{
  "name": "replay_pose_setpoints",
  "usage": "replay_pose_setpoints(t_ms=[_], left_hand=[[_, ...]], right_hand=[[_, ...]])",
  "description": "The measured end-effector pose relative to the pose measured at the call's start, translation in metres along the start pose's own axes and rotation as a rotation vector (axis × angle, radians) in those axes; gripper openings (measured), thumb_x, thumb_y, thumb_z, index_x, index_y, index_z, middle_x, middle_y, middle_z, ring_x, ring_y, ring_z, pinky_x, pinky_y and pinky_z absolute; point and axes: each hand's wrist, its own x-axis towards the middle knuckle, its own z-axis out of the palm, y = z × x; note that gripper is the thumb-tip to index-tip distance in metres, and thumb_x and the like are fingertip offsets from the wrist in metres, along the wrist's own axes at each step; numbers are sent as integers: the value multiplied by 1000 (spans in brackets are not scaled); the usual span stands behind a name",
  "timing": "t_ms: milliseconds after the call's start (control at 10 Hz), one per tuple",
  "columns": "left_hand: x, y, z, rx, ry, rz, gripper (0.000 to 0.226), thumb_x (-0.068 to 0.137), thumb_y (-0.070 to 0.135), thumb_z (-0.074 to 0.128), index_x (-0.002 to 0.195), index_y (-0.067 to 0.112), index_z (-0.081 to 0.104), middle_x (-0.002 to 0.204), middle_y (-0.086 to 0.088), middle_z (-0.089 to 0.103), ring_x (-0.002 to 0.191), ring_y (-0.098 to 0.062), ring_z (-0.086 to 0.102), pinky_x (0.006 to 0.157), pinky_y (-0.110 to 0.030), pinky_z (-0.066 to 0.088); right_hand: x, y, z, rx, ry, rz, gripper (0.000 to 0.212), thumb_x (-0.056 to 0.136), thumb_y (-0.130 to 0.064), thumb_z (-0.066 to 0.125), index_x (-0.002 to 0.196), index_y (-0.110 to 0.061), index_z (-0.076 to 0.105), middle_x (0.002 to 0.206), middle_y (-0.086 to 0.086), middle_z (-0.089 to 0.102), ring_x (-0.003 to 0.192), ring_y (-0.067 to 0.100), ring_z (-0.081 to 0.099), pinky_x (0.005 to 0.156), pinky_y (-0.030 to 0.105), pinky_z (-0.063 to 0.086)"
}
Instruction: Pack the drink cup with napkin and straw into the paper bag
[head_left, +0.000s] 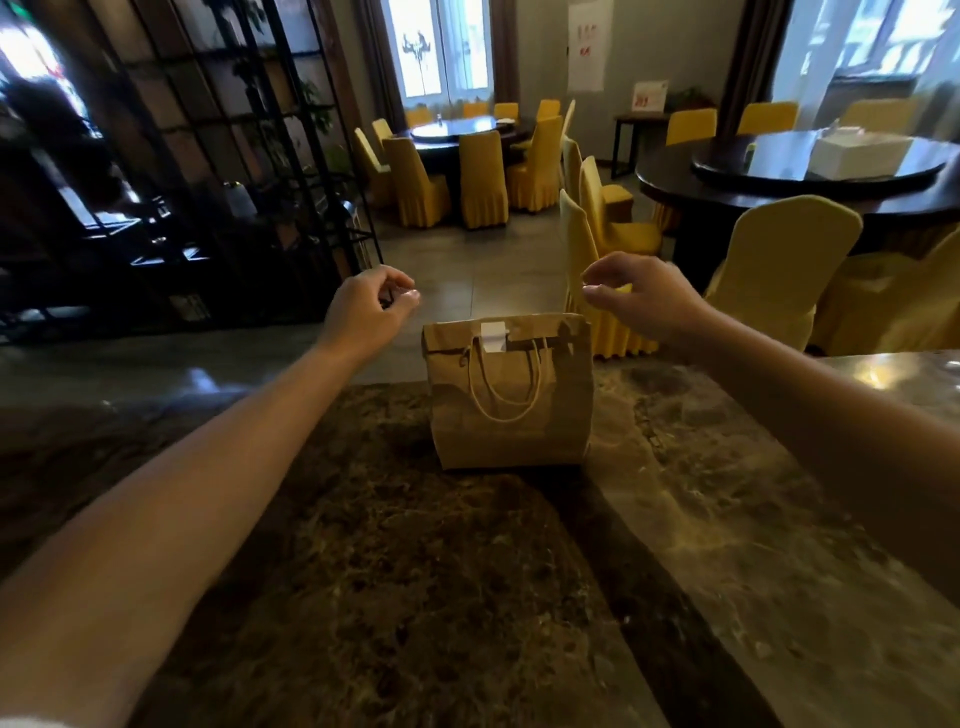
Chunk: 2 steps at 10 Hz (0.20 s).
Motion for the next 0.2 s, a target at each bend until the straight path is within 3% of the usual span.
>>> replay_pose_setpoints(t_ms=[100, 200], left_hand=[[0, 15, -29, 187, -35, 179, 25, 96, 33, 63, 113, 16, 70, 117, -7, 69, 114, -25, 59, 93, -37, 47], [-5, 32, -59, 382, -75, 303, 30, 96, 38, 62, 115, 16, 69, 124, -8, 66, 123, -27, 53, 98, -40, 42]], right_hand=[[-3, -31, -36, -229, -60, -108, 27, 99, -35, 61, 119, -18, 69, 109, 0, 70, 101, 17, 66, 84, 32, 52], [-9, -67, -55, -409, -116, -161, 29, 99, -36, 60, 117, -15, 70, 106, 4, 71, 98, 19, 66, 87, 38, 54]])
